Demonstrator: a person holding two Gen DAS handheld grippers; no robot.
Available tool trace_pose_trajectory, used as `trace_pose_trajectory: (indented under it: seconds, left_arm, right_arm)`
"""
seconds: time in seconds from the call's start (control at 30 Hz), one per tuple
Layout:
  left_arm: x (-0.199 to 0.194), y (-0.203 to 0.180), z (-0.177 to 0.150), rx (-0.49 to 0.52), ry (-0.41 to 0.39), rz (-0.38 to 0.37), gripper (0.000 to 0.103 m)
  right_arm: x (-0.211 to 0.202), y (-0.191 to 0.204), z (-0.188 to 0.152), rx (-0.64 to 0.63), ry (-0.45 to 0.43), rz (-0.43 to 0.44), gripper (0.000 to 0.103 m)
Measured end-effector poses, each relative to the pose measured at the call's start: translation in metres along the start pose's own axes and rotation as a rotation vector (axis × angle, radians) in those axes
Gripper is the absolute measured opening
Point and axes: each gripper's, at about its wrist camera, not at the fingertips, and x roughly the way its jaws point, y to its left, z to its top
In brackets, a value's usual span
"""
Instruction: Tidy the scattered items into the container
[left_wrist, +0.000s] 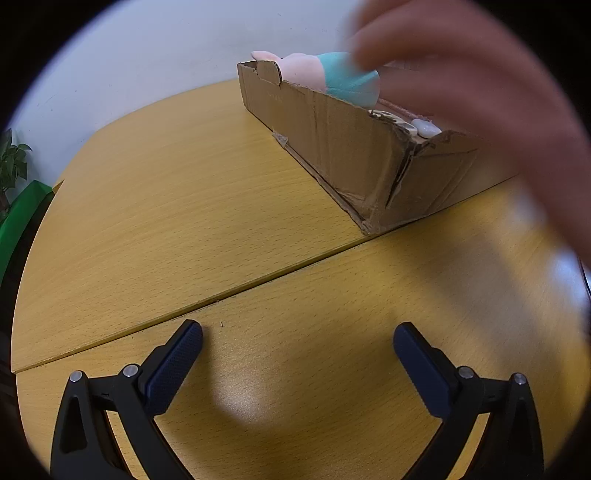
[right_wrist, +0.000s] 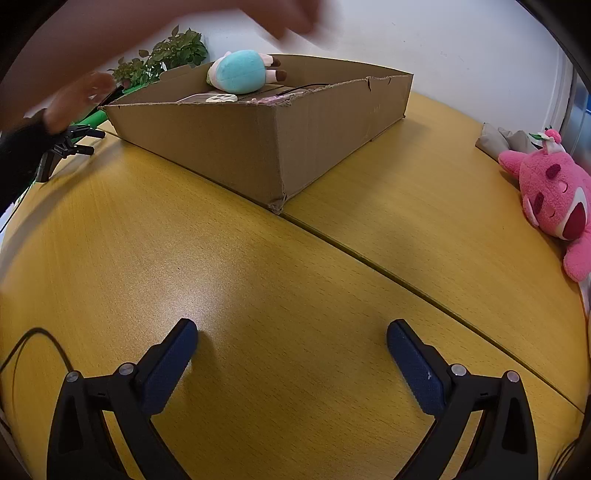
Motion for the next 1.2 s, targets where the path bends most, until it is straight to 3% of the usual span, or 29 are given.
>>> trace_pose_trajectory:
  seconds: [1.2]
  left_arm:
    - [-0.0005,0.0033,0.0000,-0.001,0.000,0.000,0.103]
  right_arm:
    - [-0.0017,-0.0015,0.0015,-0.002,0.000,0.004,0.103]
